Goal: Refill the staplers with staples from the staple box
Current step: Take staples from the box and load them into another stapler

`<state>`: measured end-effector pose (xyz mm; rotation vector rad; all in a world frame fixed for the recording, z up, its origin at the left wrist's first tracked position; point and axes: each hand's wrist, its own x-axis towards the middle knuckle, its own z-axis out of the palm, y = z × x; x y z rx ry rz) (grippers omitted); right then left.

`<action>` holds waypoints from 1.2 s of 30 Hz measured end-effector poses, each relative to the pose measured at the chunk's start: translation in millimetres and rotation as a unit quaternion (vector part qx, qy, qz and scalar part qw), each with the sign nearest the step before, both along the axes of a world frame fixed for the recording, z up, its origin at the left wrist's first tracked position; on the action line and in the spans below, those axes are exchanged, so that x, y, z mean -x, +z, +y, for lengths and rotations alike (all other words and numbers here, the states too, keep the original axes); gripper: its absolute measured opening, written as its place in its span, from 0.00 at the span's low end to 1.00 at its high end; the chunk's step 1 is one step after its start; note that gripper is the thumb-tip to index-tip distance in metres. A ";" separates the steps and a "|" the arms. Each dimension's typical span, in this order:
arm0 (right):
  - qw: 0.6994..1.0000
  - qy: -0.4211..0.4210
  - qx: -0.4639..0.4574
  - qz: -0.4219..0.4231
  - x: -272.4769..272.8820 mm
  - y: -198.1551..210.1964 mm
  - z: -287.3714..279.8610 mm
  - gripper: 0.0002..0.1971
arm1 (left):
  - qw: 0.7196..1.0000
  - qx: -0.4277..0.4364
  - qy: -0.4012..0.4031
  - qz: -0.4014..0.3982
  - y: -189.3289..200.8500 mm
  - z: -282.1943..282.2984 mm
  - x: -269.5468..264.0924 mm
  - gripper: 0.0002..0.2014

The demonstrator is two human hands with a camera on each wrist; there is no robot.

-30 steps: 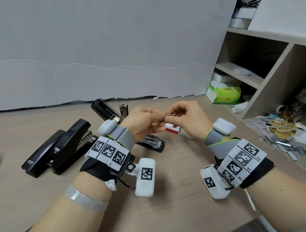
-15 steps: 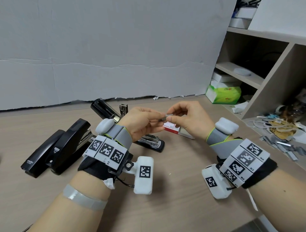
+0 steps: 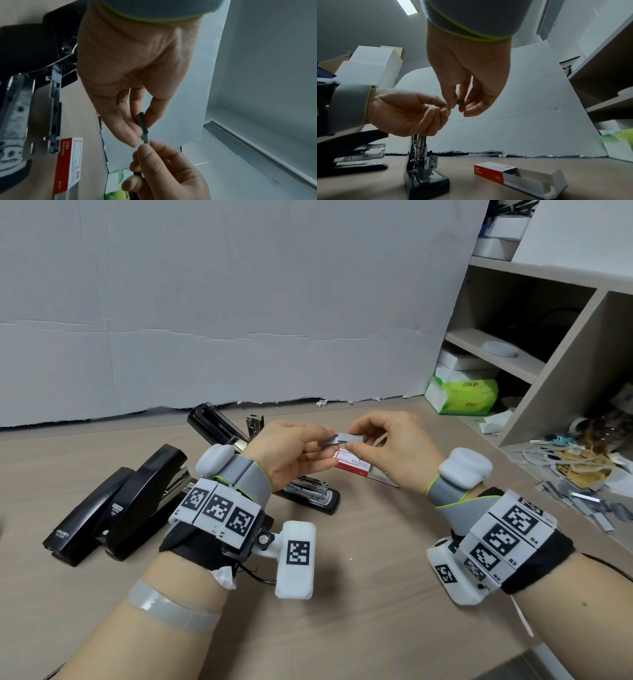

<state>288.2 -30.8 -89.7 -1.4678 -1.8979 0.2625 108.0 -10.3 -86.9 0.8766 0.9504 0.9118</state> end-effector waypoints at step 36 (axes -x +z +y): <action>0.970 -0.010 0.211 -0.117 65.3 -22.8 12.6 0.04 | 0.979 0.092 0.105 0.150 -50.9 -8.8 74.2 0.10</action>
